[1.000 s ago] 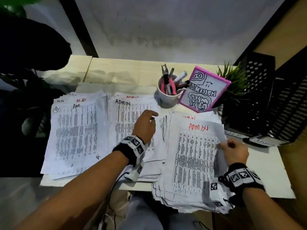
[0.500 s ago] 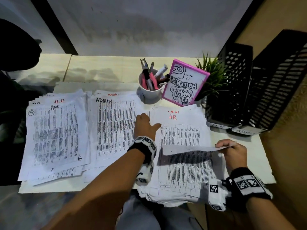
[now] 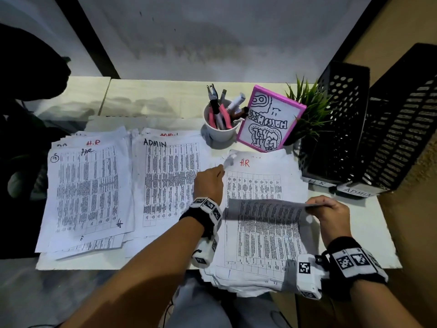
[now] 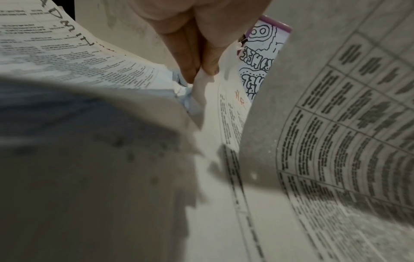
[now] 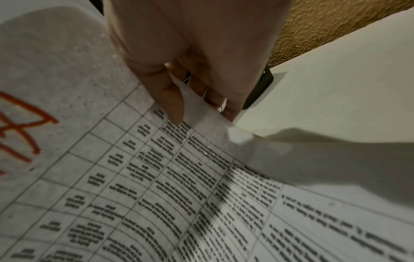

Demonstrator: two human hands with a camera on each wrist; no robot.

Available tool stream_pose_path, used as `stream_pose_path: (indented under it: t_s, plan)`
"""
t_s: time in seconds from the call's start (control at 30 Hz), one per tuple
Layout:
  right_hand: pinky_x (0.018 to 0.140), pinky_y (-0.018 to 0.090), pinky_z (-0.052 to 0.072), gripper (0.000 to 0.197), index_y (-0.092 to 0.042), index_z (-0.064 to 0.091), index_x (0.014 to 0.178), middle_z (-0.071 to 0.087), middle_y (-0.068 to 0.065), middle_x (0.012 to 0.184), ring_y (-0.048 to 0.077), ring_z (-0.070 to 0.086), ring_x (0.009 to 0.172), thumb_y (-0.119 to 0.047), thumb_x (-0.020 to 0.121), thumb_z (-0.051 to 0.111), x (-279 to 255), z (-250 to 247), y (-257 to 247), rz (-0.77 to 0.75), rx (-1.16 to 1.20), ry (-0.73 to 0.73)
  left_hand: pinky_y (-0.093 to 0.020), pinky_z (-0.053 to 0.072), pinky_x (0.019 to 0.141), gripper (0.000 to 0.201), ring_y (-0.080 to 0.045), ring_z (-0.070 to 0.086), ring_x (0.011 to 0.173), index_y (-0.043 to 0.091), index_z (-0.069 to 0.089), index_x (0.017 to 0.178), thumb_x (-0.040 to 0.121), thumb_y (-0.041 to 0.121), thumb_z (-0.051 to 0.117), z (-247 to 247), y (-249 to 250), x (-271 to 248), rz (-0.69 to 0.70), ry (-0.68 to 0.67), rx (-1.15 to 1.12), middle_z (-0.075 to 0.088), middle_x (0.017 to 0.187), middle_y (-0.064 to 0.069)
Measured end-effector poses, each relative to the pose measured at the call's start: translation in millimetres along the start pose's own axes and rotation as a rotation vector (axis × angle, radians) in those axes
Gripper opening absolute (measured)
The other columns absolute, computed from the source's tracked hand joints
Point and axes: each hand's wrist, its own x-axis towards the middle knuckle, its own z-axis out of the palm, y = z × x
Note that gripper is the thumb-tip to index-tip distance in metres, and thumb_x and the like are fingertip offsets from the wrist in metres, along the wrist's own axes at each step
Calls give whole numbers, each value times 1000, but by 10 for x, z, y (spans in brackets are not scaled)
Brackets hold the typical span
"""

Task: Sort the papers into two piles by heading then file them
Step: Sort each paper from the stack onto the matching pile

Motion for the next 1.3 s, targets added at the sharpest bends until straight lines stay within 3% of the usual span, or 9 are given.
stream_pose_path:
  t_s: [0.1, 0.2, 0.33, 0.43, 0.63, 0.77, 1.03, 1.17, 1.3]
  plan:
    - [53, 13, 50, 42, -8, 70, 63, 66, -6, 55, 3, 62, 53, 28, 70, 49, 18, 42, -46, 39, 47, -7, -37, 53, 64, 24, -27, 65, 71, 12, 69, 112, 96, 17, 52, -15, -16, -90, 16, 49, -141, 71, 83, -17]
    - [51, 11, 47, 25, -9, 67, 85, 73, -10, 72, 2, 66, 62, 13, 74, 62, 65, 55, -92, 65, 5, -34, -31, 47, 94, 29, -14, 59, 108, 12, 65, 121, 93, 9, 56, -29, -10, -161, 74, 114, -248, 62, 126, -10]
    - [58, 15, 52, 32, -15, 70, 82, 73, -5, 80, 6, 68, 71, -22, 53, 81, 129, 39, -120, 130, 14, -16, -38, 53, 76, 23, -23, 63, 86, 12, 69, 112, 91, 10, 60, -84, -11, -205, 18, 255, -394, 66, 95, -8]
    - [62, 15, 53, 20, -10, 68, 94, 72, 2, 93, 7, 69, 76, -1, 77, 68, 118, 68, -138, 157, 86, -33, -31, 52, 78, 23, -16, 62, 80, 8, 68, 111, 90, 8, 60, -103, -11, -207, -93, 250, -503, 67, 89, -3]
    - [61, 28, 53, 23, -5, 58, 85, 66, 4, 78, 16, 64, 70, 15, 81, 47, -24, 132, -267, 263, 183, -137, -27, 43, 57, 16, -6, 51, 60, 14, 65, 93, 91, 4, 53, -219, 69, -256, 30, 120, -457, 66, 76, 1]
    - [51, 21, 53, 20, -4, 48, 70, 61, 3, 60, 14, 66, 57, 15, 64, 48, -57, 134, -288, 256, 324, -143, -22, 43, 65, 14, -7, 55, 74, 14, 58, 93, 93, 8, 46, -280, 145, -315, 140, 151, -497, 64, 89, 4]
    - [62, 23, 53, 13, -8, 65, 59, 66, 1, 63, 14, 67, 62, 5, 62, 66, 136, 88, -181, 190, 115, -163, -25, 34, 57, 21, -7, 41, 60, 28, 46, 86, 98, 11, 43, -296, 266, -213, -142, 118, -662, 53, 78, 5]
    - [64, 20, 56, 71, -7, 73, 73, 74, 2, 80, 14, 72, 74, -40, 14, 91, 146, 115, -197, 144, 43, -172, -31, 44, 70, 12, -16, 53, 74, 19, 52, 93, 96, 10, 45, -320, 251, -149, -104, 80, -578, 59, 89, 0]
    - [68, 22, 57, 48, -12, 77, 81, 74, 8, 93, 18, 72, 81, -25, 36, 87, 115, 150, -208, 138, 29, -189, -37, 49, 81, 7, -22, 57, 89, 19, 53, 91, 94, 18, 48, -299, 230, -146, -147, 95, -614, 61, 96, -2]
